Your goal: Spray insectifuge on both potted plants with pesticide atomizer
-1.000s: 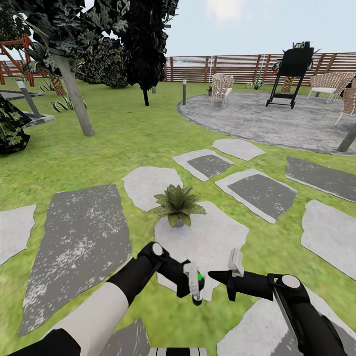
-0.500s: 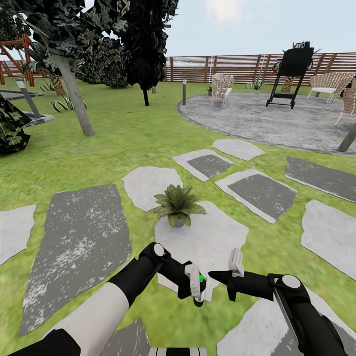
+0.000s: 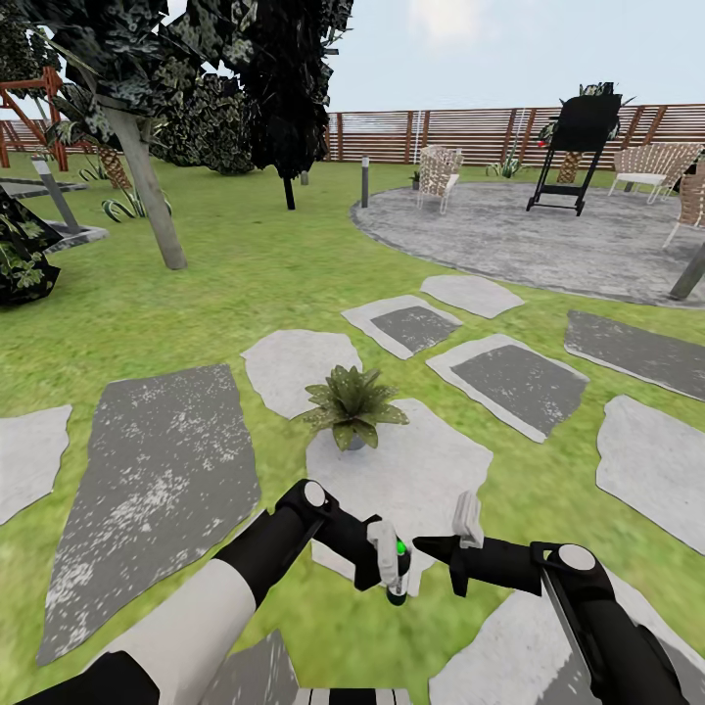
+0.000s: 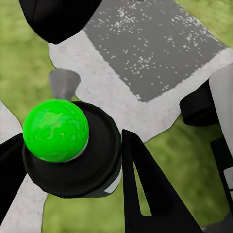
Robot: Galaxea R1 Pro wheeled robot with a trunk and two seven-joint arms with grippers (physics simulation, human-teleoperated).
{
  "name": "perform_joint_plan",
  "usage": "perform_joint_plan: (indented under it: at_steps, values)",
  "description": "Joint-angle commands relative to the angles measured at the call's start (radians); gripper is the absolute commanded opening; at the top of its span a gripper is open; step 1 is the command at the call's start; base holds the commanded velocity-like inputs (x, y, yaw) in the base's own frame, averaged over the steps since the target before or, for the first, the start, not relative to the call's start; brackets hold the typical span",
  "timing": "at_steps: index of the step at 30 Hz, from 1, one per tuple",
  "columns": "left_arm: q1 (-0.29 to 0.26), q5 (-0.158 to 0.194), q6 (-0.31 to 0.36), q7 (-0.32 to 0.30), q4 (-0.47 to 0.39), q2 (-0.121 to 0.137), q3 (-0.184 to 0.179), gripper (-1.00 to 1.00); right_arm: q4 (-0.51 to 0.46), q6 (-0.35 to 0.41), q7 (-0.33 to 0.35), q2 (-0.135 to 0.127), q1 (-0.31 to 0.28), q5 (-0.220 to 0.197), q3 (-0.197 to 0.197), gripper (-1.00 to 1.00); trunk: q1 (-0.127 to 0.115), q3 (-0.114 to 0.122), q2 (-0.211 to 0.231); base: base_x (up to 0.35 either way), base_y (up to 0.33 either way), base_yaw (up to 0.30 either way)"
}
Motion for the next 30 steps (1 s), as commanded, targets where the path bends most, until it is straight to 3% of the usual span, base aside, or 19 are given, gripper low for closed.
perform_joint_plan:
  at_steps: [1,5,21,30]
  values:
    - [0.000,-0.002,0.010,-0.004,-0.002,0.000,0.000,-1.00,-0.002,0.011,0.006,0.000,-0.001,0.003,-0.001,-1.00,0.000,-0.001,0.000,0.000,0.000,0.000]
    - [0.000,0.018,0.010,-0.004,-0.002,0.000,0.000,-1.00,-0.003,0.011,0.006,0.000,-0.001,0.003,-0.001,-1.00,0.000,-0.001,0.000,0.000,0.000,0.000]
    - [0.000,0.026,0.009,-0.003,-0.013,0.000,0.000,-1.00,-0.003,0.011,0.006,0.000,-0.001,0.002,-0.001,-1.00,0.000,-0.001,0.000,0.000,0.000,0.000]
    - [0.000,0.053,0.009,-0.003,-0.024,0.000,0.000,-1.00,-0.004,0.011,0.007,0.000,-0.001,0.002,-0.001,-1.00,0.000,-0.001,0.000,0.000,0.000,0.000]
